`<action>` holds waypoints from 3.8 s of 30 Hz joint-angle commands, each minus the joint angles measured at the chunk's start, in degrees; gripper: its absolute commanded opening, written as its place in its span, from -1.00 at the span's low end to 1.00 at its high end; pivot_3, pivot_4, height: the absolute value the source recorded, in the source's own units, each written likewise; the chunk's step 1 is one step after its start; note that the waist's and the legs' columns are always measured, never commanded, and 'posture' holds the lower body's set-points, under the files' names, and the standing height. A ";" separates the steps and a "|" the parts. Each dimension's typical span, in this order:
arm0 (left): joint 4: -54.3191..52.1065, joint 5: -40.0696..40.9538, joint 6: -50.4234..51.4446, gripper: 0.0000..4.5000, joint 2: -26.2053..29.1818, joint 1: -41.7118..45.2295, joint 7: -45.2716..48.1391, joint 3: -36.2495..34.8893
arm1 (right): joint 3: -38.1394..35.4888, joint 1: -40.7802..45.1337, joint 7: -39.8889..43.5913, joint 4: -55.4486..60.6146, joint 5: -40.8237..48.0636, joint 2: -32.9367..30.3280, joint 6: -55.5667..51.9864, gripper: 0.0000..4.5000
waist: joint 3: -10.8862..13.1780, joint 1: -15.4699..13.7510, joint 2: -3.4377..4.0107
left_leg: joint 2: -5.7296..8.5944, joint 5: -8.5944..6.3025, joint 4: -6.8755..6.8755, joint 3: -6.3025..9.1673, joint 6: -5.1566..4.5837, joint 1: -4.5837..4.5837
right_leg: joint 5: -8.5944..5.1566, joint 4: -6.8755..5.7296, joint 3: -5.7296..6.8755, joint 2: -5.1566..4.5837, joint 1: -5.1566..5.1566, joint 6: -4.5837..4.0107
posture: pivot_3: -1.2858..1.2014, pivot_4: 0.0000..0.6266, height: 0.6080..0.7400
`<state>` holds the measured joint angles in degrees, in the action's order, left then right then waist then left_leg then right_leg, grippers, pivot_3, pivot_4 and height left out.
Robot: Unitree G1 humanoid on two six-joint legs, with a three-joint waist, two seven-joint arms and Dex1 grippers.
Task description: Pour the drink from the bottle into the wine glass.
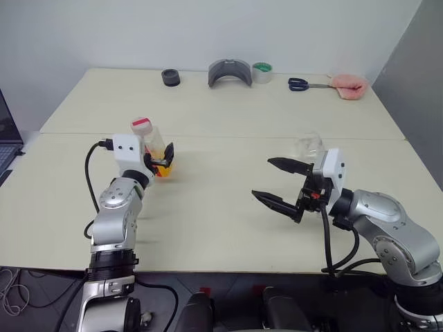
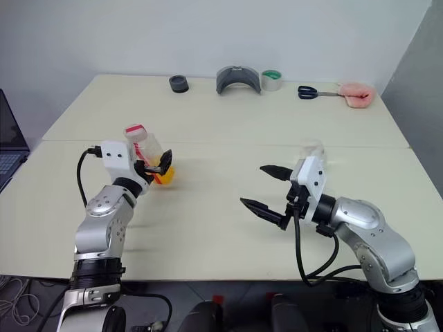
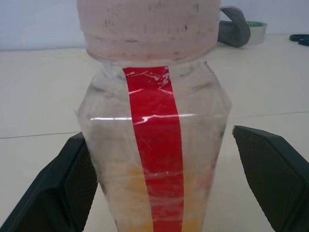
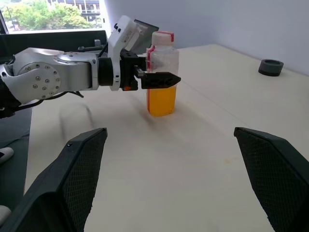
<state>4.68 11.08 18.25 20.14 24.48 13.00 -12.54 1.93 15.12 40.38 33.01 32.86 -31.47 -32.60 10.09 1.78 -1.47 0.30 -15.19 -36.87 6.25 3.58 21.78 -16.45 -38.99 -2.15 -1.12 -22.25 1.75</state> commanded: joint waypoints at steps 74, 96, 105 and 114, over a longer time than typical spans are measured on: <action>-2.88 1.85 -0.10 0.99 -0.40 3.31 0.30 -0.46 | -0.20 1.41 2.04 -0.33 -1.78 -0.75 1.11 1.00 | 0.01 0.00 -0.01 | 0.01 0.01 -0.02 0.00 0.01 0.02 | 0.00 0.00 0.00 -0.02 -0.01 0.01 | 0.03 -0.52 1.00; -4.29 -0.18 1.46 -0.04 0.82 1.45 0.11 0.57 | -0.03 1.45 1.95 -0.76 -1.99 -0.44 1.28 1.00 | 0.01 0.00 -0.01 | 0.01 0.00 -0.01 -0.01 0.01 0.01 | 0.00 0.00 -0.02 -0.03 -0.01 0.01 | 0.03 -0.52 1.00; -4.96 -1.08 0.59 -0.04 1.44 -0.86 0.53 1.22 | 0.39 1.51 1.99 -0.87 -2.17 0.02 1.49 1.00 | 0.01 0.02 -0.01 | 0.01 0.00 -0.01 -0.03 0.01 -0.01 | 0.00 0.00 -0.03 -0.03 -0.01 0.01 | 0.03 -0.52 1.00; -2.71 -1.05 -0.67 -0.05 2.22 0.65 1.68 0.79 | 1.03 2.15 1.77 -1.42 -2.50 0.66 1.95 1.00 | 0.01 0.03 -0.01 | 0.01 0.00 -0.01 -0.03 0.01 -0.01 | 0.00 0.00 -0.03 -0.03 -0.01 0.01 | 0.03 -0.52 1.00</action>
<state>1.18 10.46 17.94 21.38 24.49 14.53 -11.46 3.42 16.49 42.25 31.00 30.31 -31.05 -31.81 10.10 1.81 -1.48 0.31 -15.18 -36.88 6.23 3.59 21.77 -16.45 -39.00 -2.17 -1.14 -22.26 1.76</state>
